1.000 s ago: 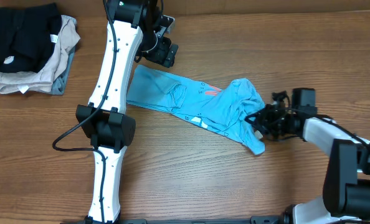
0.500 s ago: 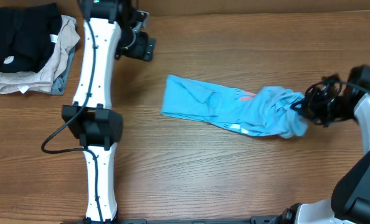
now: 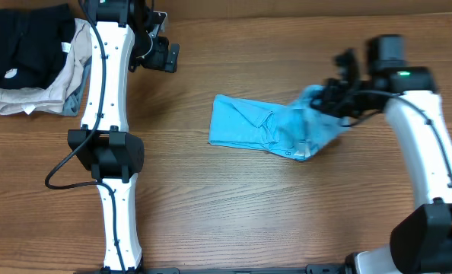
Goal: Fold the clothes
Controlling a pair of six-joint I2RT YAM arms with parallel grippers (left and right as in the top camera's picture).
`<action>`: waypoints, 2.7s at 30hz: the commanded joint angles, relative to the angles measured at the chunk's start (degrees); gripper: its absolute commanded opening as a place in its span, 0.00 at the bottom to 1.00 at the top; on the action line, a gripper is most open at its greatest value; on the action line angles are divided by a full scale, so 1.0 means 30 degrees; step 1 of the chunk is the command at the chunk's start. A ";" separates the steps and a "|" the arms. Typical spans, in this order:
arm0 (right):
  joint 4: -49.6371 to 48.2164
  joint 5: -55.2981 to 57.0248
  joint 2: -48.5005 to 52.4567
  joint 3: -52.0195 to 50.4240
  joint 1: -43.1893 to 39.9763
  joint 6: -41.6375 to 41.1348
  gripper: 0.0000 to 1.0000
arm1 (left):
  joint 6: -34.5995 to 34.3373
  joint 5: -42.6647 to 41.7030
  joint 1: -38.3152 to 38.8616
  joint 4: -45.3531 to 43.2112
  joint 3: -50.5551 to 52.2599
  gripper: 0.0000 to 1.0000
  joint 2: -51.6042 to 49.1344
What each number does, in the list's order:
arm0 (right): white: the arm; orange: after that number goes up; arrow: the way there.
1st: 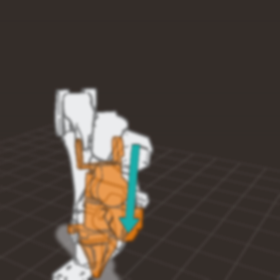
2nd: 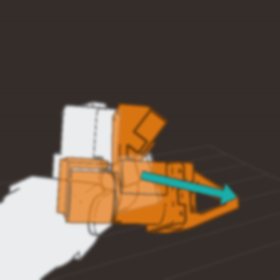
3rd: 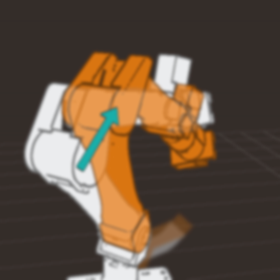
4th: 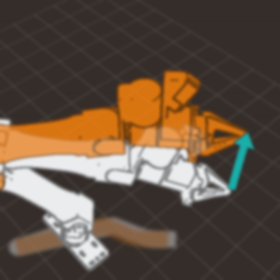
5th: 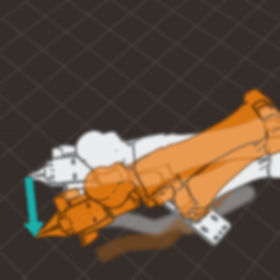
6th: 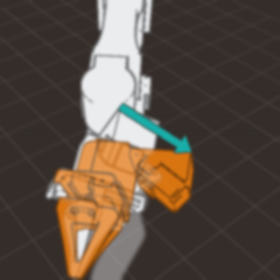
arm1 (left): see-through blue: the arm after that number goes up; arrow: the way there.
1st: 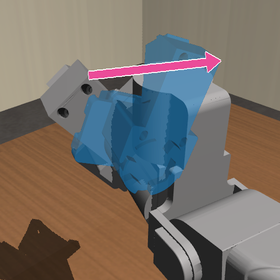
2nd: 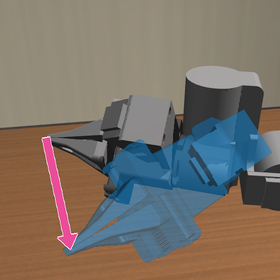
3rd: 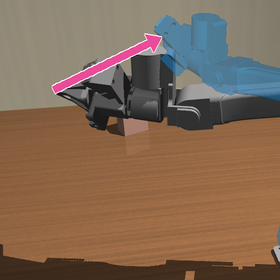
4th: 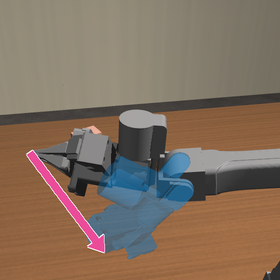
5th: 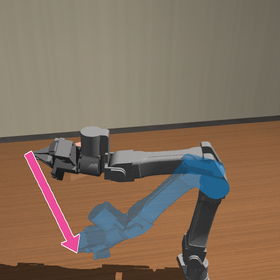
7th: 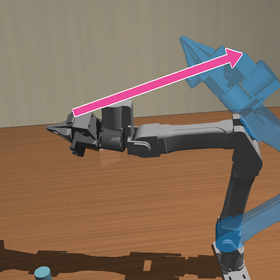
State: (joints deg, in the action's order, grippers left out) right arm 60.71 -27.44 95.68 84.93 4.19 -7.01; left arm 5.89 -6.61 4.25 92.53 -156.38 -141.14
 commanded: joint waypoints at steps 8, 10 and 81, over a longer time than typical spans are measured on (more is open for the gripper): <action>-0.6543 0.0998 0.3337 0.0306 0.7461 -0.4401 0.07 | -0.0270 0.0058 -0.0058 -0.0240 -0.0452 0.96 0.0073; -0.7482 0.0991 0.4197 0.0306 0.8320 -0.4852 0.08 | -0.0270 0.0058 -0.0058 -0.0255 -0.0423 0.96 0.0066; -1.6211 0.6178 0.4095 0.0306 0.6069 -0.6528 0.04 | -0.0270 -0.0299 -0.0051 -0.0656 -0.0423 1.00 0.0044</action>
State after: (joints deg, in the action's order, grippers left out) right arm 14.50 -8.60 107.24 83.68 22.59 -27.81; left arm 5.89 -6.83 4.25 90.67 -156.38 -141.14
